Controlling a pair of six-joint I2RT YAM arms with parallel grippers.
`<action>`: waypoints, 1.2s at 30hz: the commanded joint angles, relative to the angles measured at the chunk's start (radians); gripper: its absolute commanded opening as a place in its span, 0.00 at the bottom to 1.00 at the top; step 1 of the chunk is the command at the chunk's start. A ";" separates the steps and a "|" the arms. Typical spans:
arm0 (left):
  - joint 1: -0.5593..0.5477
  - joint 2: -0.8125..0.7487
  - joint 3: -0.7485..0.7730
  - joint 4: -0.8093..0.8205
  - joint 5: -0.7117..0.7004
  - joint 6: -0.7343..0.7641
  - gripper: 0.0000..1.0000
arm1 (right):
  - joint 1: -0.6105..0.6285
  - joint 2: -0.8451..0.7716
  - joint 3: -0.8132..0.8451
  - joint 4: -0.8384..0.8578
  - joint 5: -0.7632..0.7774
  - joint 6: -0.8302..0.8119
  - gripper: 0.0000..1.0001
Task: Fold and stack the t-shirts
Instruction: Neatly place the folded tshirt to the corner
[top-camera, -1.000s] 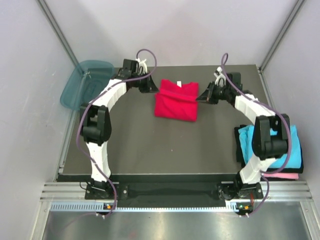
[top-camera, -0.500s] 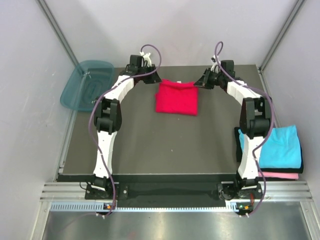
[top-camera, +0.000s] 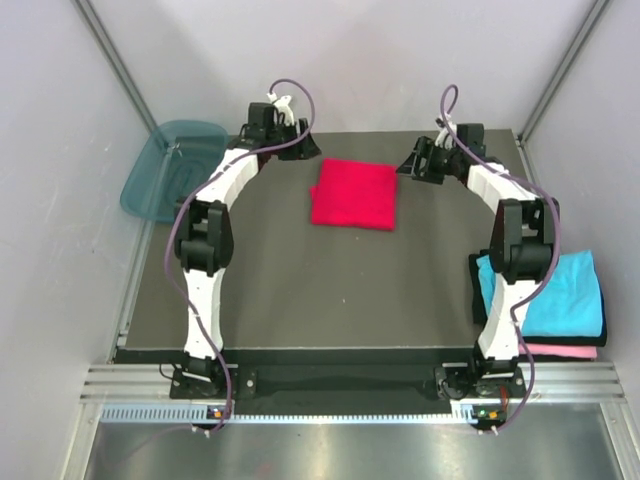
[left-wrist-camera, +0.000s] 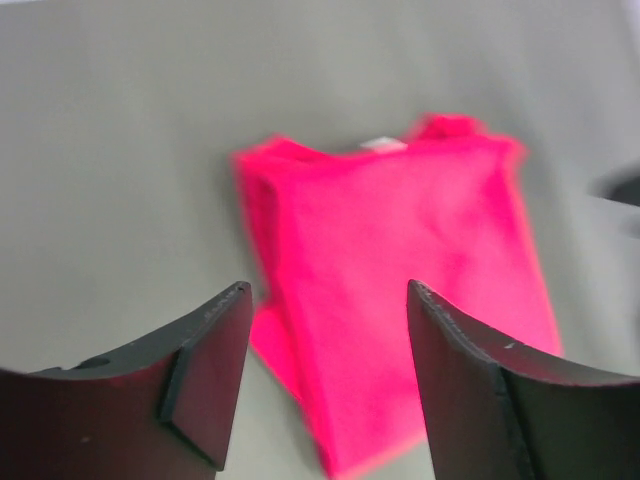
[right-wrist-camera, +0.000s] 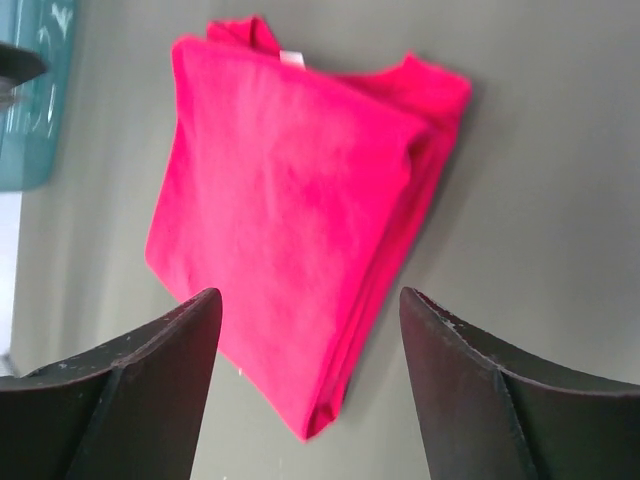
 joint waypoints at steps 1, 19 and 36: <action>0.001 -0.130 -0.088 0.030 0.236 -0.048 0.66 | -0.013 -0.030 -0.042 -0.045 -0.075 -0.030 0.72; -0.030 -0.029 -0.390 0.199 0.594 -0.307 0.59 | -0.029 0.197 -0.062 0.061 -0.190 0.136 0.75; -0.050 -0.011 -0.375 0.113 0.540 -0.233 0.60 | 0.049 0.333 -0.029 0.110 -0.161 0.279 0.73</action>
